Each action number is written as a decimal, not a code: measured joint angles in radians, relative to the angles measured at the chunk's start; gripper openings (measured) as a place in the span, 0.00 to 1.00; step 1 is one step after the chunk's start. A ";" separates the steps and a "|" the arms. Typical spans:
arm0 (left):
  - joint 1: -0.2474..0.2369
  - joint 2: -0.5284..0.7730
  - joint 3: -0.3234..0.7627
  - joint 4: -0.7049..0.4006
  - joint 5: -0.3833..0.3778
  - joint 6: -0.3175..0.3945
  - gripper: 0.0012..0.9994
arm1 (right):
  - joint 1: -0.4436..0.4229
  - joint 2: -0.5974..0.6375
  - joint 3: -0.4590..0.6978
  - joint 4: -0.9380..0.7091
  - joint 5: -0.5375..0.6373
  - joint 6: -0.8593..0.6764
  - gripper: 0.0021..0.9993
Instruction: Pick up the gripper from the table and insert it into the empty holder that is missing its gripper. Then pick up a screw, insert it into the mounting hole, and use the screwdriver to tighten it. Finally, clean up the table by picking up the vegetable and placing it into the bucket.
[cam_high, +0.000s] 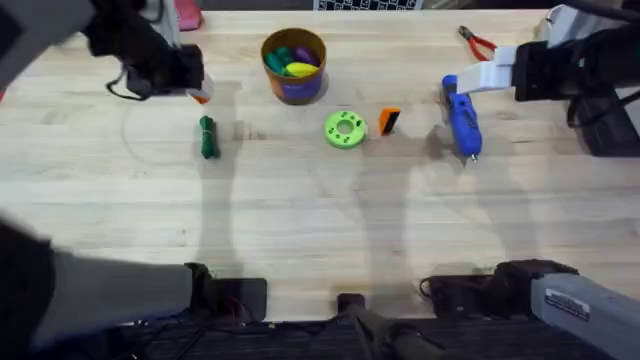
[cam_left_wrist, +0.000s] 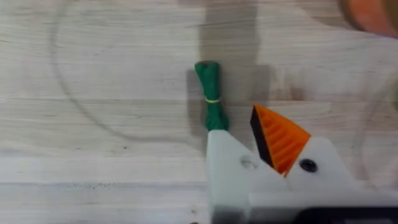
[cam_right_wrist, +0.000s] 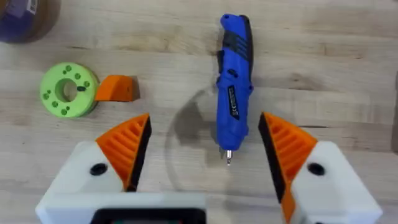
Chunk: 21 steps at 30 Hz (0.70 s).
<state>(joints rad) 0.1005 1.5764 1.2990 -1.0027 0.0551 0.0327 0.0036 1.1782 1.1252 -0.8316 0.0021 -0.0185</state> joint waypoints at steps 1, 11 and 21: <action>-0.005 -0.034 0.003 -0.008 0.000 -0.005 0.01 | 0.000 0.000 0.000 0.000 0.000 0.000 0.99; -0.019 -0.181 0.008 -0.053 0.001 -0.019 0.24 | 0.000 0.000 0.000 -0.009 0.004 0.000 0.99; -0.039 -0.201 0.008 -0.057 0.001 -0.027 0.99 | 0.000 0.000 0.000 -0.018 0.004 0.000 0.99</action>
<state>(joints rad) 0.0618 1.3751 1.3067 -1.0594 0.0559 0.0059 0.0036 1.1782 1.1252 -0.8497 0.0062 -0.0185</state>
